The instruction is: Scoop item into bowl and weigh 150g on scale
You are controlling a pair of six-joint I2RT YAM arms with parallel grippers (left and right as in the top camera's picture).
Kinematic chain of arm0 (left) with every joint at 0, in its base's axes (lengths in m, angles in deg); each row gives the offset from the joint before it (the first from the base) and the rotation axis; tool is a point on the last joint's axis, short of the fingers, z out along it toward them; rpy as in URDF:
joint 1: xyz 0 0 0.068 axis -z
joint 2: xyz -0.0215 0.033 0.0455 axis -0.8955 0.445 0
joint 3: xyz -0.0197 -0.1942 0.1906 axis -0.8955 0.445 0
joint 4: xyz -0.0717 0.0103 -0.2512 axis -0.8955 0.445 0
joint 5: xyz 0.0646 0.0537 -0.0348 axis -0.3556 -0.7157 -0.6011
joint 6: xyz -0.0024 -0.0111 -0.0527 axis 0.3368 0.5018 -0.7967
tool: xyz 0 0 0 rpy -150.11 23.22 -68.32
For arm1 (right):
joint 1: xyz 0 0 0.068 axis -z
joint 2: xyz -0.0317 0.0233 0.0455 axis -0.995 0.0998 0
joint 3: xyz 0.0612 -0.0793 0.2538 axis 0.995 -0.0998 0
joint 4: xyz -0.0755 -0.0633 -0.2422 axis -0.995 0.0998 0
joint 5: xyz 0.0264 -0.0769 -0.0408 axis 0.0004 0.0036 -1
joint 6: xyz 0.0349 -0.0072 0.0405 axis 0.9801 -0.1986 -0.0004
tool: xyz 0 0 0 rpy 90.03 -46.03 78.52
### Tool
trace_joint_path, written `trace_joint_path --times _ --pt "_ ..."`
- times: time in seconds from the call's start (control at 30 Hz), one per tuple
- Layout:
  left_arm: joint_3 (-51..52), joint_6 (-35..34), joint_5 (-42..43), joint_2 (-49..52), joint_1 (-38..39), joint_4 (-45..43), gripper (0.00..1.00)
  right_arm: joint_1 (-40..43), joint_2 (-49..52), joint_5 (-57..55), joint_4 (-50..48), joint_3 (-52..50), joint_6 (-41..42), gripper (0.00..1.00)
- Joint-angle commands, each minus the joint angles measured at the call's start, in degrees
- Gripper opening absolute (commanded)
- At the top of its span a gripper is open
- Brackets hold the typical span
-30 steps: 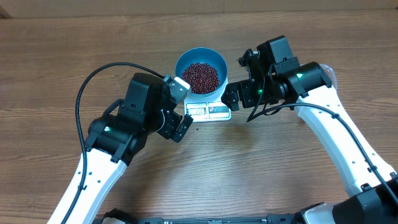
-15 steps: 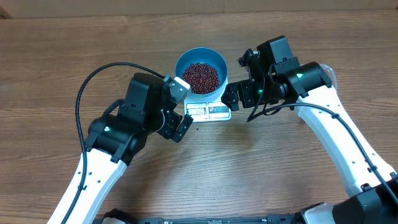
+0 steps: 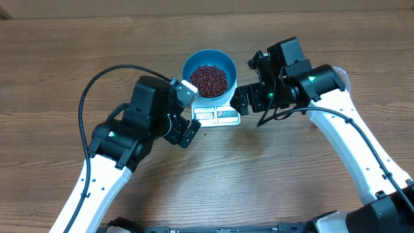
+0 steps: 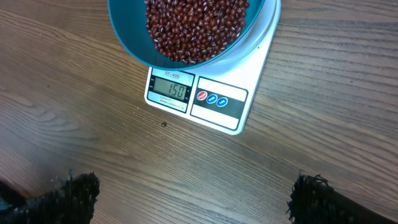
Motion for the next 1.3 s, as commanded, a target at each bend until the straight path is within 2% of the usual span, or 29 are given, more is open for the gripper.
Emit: trace_joint_path --times 0.0,0.77,1.03,1.27 --pt "-1.3 0.9 1.0 -0.5 -0.3 -0.2 1.0 0.1 -1.5 0.3 -0.1 1.5 -0.4 1.0" --pt "-1.3 0.9 1.0 -0.5 -0.3 -0.2 1.0 0.0 -1.6 0.3 -1.4 1.5 -0.5 1.0" --pt "-1.3 0.9 1.0 -0.5 -0.3 -0.2 1.0 -2.6 -6.9 -3.4 -15.3 -1.5 -0.5 1.0" --pt "-1.3 0.9 1.0 -0.5 -0.3 -0.2 1.0 -2.7 -17.0 -4.3 -29.9 -13.1 -1.6 1.0"
